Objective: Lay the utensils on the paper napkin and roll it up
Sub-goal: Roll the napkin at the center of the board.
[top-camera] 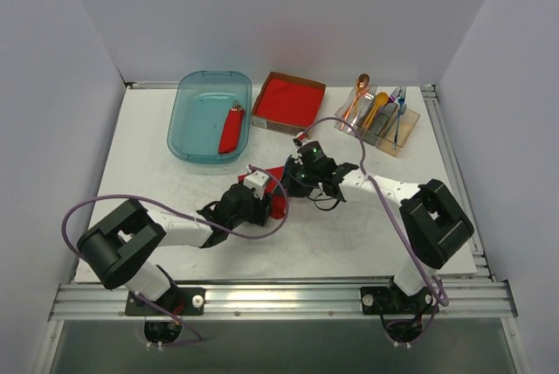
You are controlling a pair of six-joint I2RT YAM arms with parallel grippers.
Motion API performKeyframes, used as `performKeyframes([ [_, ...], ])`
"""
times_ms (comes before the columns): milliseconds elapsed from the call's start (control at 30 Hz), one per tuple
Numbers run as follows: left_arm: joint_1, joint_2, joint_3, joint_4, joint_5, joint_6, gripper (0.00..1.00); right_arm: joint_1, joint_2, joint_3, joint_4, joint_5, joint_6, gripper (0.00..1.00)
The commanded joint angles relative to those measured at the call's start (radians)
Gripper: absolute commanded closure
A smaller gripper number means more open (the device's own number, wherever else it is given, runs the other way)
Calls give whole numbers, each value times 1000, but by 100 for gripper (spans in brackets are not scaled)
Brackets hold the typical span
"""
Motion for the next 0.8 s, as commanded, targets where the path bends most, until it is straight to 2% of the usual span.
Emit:
performKeyframes([
  [0,6,-20,49,-4,-13,20,36,-8,-51,-11,-7,29,4,100],
  [267,6,-2,90,-59,-29,38,35,-8,-63,-19,-15,40,6,100],
  [767,10,73,105,-62,-20,23,42,-9,-14,73,-33,20,-22,100],
])
